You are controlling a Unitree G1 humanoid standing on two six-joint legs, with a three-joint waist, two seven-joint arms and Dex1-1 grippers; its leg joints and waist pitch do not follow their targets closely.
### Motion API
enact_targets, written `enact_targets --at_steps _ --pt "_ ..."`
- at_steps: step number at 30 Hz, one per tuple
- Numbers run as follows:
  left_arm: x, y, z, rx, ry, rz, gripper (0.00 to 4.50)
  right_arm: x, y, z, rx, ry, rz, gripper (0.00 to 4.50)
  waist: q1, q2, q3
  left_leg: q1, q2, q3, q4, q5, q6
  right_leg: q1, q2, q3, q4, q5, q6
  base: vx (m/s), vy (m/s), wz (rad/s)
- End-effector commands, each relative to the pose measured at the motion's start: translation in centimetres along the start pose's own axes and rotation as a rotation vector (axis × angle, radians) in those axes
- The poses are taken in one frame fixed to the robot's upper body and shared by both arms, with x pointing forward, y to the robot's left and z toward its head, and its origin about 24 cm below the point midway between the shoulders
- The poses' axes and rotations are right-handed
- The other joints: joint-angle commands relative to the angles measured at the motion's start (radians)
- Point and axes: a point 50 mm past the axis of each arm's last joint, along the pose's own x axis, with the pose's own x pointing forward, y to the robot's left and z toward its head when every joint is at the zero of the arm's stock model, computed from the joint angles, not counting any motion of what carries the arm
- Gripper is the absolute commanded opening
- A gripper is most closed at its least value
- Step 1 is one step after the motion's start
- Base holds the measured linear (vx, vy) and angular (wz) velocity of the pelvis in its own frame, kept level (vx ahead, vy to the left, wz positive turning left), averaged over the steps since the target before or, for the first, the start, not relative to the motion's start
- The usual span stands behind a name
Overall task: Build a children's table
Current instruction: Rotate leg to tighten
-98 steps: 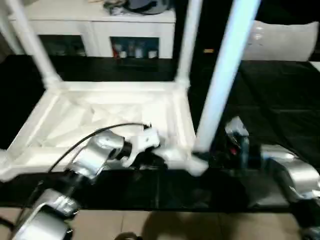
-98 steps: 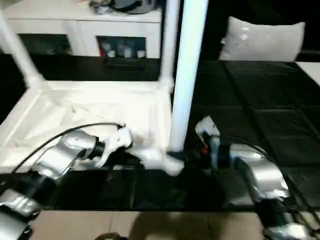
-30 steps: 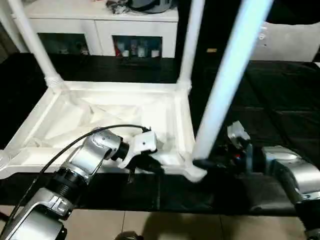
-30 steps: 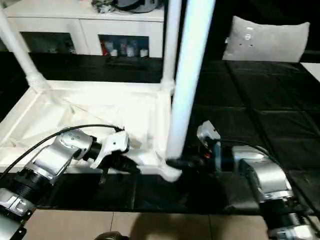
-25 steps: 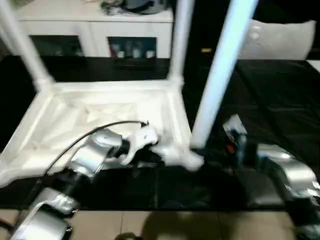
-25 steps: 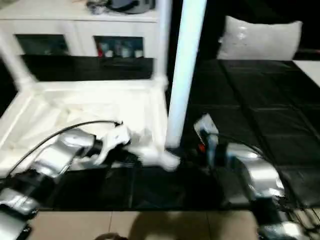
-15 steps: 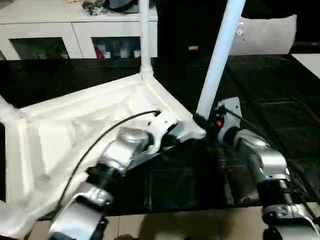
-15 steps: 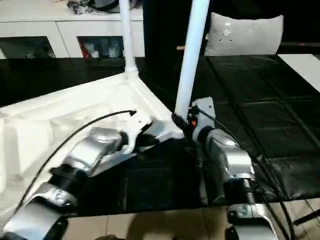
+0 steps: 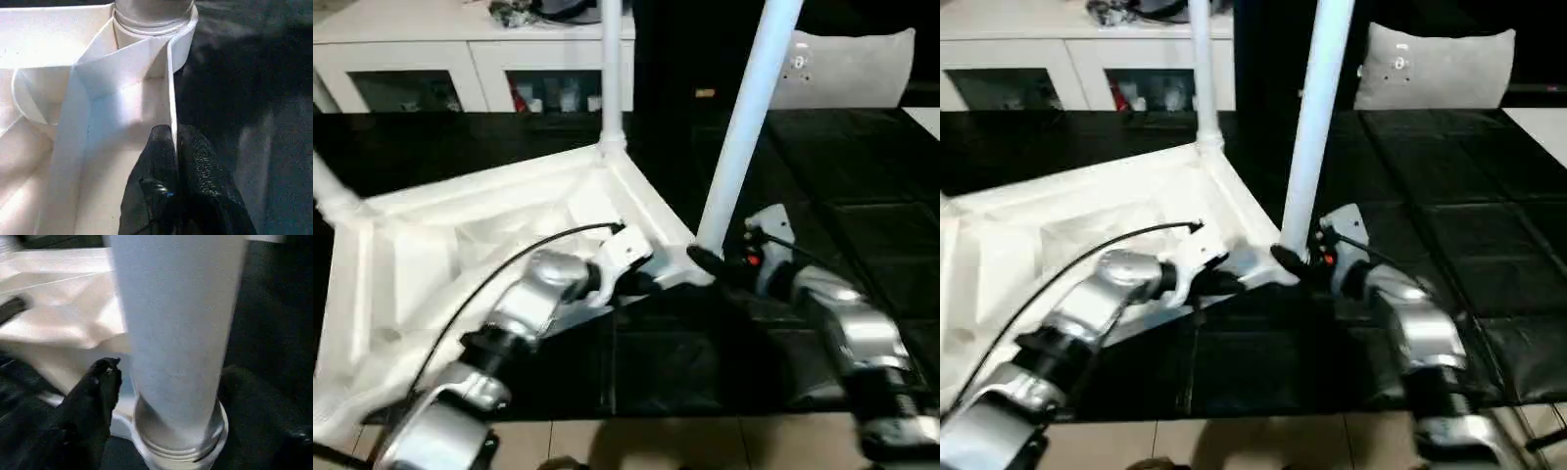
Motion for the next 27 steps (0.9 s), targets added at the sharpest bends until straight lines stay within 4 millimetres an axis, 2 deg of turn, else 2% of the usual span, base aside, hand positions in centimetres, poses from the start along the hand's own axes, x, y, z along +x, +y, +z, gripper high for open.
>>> enact_targets --at_steps 1,4,7,11,12,16,17,22,27 --pt "-0.1 -0.4 0.5 0.061 -0.006 -0.068 0.00 -0.3 0.4 0.1 -0.014 0.017 0.071 4.05 0.006 -0.013 -0.062 0.011 0.100 -0.049 -0.072 -0.182 0.071 0.056 -0.096 0.068 -0.080 -0.308 -0.178 0.000 0.000 0.00" --pt "-1.4 -1.3 0.0 0.150 -0.011 -0.233 0.00 -1.7 0.4 0.0 -0.054 0.077 0.196 4.21 0.011 -0.016 -0.062 0.010 0.102 -0.048 -0.072 -0.177 0.072 0.056 -0.097 0.069 -0.079 -0.314 -0.176 0.000 0.000 0.00" --pt "-1.9 -1.6 -0.3 0.177 0.019 -0.294 0.00 -2.2 0.8 -0.1 -0.065 0.091 0.280 4.21 0.021 -0.013 -0.063 0.011 0.104 -0.045 -0.071 -0.168 0.074 0.051 -0.095 0.068 -0.073 -0.288 -0.193 0.000 0.000 0.00" --pt "-2.5 -1.7 -1.0 0.205 0.078 -0.351 0.00 -2.7 1.4 0.0 -0.064 0.099 0.373 3.84 0.031 -0.011 -0.062 0.017 0.108 -0.045 -0.073 -0.184 0.064 0.048 -0.095 0.071 -0.074 -0.301 -0.194 0.000 0.000 0.00" --pt "-2.7 -1.8 -1.2 0.215 0.093 -0.369 0.00 -2.9 1.5 0.0 -0.061 0.101 0.401 3.75 0.036 -0.011 -0.061 0.014 0.109 -0.047 -0.074 -0.188 0.059 0.050 -0.097 0.071 -0.073 -0.305 -0.193 0.000 0.000 0.00" --pt "-3.0 -1.8 -1.3 0.239 0.106 -0.412 0.00 -3.1 2.5 -0.2 -0.025 0.114 0.521 3.39 0.047 -0.013 -0.060 0.017 0.107 -0.047 -0.074 -0.207 0.047 0.049 -0.100 0.072 -0.079 -0.353 -0.179 0.000 0.000 0.00" --pt "-3.0 -1.8 -1.3 0.243 0.108 -0.414 0.00 -3.2 2.6 -0.2 -0.015 0.117 0.537 3.18 0.049 -0.013 -0.060 0.016 0.109 -0.047 -0.075 -0.203 0.046 0.049 -0.100 0.072 -0.077 -0.350 -0.178 0.000 0.000 0.00" --pt "-3.0 -1.7 -1.2 0.249 0.111 -0.415 0.00 -3.2 2.9 -0.4 -0.004 0.129 0.565 2.74 0.048 -0.014 -0.061 0.017 0.109 -0.049 -0.076 -0.206 0.032 0.049 -0.101 0.072 -0.076 -0.341 -0.184 0.000 0.000 0.00" --pt "-3.0 -1.7 -1.3 0.249 0.113 -0.416 0.00 -3.3 3.1 -0.6 0.015 0.139 0.586 2.45 0.048 -0.015 -0.063 0.015 0.107 -0.047 -0.074 -0.182 0.039 0.050 -0.100 0.072 -0.072 -0.311 -0.190 0.000 0.000 0.00"
